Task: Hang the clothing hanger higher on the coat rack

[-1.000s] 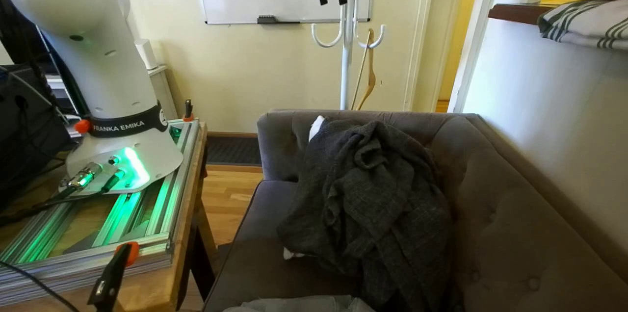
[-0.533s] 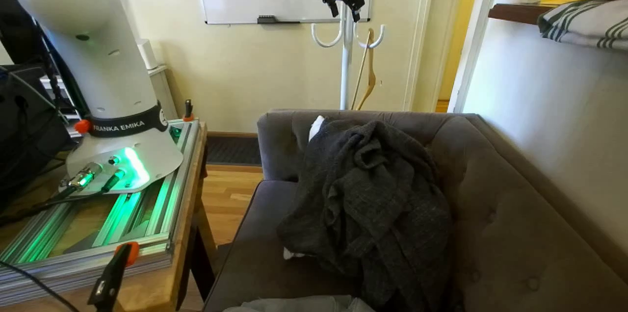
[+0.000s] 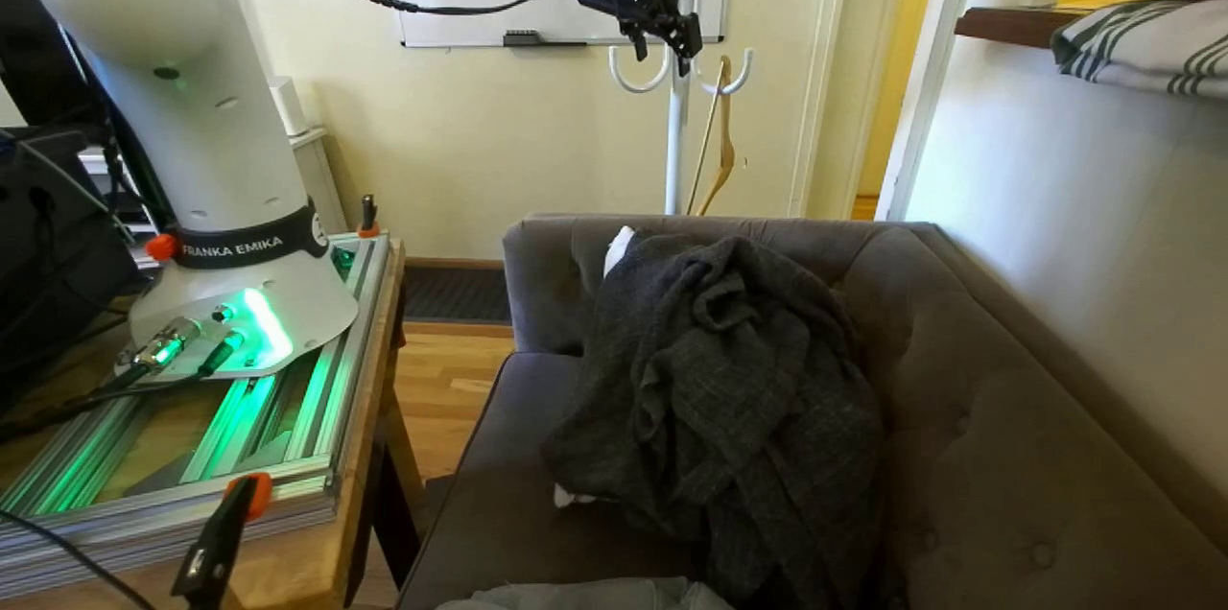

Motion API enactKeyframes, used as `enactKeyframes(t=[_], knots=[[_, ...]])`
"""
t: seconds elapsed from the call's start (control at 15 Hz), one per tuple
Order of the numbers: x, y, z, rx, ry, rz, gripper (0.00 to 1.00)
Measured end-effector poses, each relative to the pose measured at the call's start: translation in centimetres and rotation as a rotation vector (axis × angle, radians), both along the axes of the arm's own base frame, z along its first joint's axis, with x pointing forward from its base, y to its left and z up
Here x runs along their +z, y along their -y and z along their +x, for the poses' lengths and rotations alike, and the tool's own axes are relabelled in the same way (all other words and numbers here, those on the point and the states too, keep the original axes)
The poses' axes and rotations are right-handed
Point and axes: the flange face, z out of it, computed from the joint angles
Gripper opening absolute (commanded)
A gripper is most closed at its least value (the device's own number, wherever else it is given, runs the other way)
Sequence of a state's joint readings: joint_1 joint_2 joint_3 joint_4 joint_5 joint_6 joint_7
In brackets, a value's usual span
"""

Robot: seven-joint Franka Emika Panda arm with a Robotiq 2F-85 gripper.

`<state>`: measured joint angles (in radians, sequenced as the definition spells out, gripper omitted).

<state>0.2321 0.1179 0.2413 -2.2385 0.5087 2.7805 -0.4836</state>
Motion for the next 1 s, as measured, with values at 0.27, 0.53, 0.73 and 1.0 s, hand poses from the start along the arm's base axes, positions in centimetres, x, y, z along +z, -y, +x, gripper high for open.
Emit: enactKeyframes(t=[0.27,0.53,0.73,1.0], knots=[[0.0,0.0,0.1,-0.001,0.0,-0.002,1.0],[-3.0,0.6,0.5,-0.02,-0.019,-0.029,1.0],[-6.2,0.6,0.8,-0.04,-0.01,-0.034,1.0],[-9.1,0.9,1.4,-0.072,0.064,-0.05,1.0]])
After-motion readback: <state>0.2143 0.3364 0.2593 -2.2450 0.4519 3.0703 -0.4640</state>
